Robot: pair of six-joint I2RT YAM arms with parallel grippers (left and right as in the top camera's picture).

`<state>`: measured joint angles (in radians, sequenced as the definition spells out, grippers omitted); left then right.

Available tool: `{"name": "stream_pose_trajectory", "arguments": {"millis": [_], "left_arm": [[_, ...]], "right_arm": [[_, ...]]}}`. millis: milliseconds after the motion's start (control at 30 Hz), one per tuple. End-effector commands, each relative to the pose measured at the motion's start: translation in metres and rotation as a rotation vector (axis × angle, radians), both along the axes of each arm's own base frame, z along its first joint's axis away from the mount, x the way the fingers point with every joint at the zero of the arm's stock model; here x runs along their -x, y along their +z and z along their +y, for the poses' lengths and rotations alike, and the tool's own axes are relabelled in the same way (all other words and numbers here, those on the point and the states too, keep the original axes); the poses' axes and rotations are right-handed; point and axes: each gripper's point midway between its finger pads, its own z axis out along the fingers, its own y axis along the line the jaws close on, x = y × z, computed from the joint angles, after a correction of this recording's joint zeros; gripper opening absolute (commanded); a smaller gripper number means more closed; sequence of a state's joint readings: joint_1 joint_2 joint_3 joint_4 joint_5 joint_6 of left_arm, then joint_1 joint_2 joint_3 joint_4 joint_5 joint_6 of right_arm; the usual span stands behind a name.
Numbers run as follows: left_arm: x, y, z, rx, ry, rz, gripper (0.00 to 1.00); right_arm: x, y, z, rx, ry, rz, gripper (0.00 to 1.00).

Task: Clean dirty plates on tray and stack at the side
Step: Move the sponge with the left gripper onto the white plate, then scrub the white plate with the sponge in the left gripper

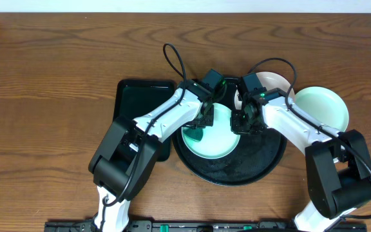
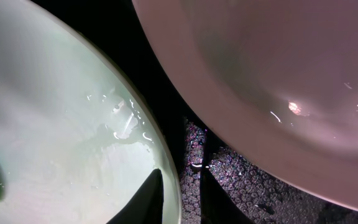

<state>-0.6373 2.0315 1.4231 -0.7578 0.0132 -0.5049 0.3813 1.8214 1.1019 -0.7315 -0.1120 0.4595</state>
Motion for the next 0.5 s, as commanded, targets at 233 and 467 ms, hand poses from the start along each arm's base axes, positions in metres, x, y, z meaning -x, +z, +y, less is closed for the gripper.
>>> {"name": "stream_pose_trajectory", "arguments": {"millis": [233,467], "left_arm": [[0.004,0.015,0.008,-0.008,0.017,-0.016,0.22],[0.012,0.015,0.014,-0.032,0.017,0.015,0.22]], "right_arm": [[0.001,-0.002,-0.002,0.012,0.003,0.000,0.13],[0.001,-0.002,-0.002,0.012,0.003,0.001,0.07]]}}
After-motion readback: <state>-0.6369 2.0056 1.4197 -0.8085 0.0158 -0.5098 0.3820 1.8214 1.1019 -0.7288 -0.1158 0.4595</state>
